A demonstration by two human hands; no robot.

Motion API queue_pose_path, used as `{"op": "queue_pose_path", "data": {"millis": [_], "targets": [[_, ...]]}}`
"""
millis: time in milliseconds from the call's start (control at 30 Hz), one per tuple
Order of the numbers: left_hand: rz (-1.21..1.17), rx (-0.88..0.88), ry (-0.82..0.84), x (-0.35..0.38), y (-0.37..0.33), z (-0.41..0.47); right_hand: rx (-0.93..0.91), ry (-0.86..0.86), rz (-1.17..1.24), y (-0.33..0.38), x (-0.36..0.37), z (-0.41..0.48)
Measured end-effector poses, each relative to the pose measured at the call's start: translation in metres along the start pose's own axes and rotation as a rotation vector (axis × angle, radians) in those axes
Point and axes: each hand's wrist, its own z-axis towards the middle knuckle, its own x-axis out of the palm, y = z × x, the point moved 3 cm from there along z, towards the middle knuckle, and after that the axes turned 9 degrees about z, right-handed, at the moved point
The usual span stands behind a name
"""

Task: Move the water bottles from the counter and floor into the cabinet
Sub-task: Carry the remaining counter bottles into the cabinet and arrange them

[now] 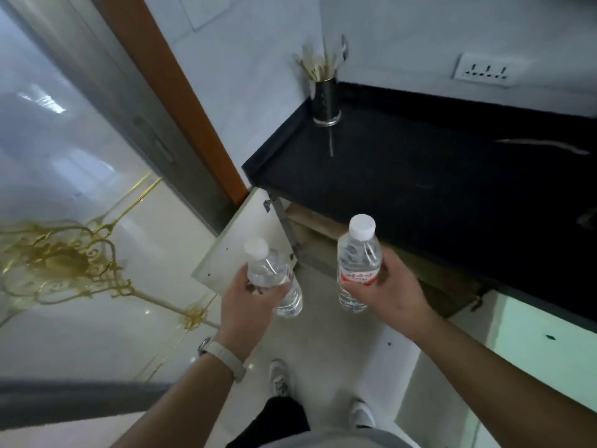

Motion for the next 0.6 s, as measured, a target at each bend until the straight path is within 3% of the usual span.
{"op": "queue_pose_path", "data": {"millis": [267, 600], "targets": [[0.090, 0.203, 0.343, 0.052, -0.021, 0.089, 0.100, -0.272, -0.015, -0.011, -0.012, 0.017], [0.080, 0.385, 0.705, 0.081, -0.032, 0.204, 0.213, -0.641, -0.010, -0.001, 0.052, 0.065]]}}
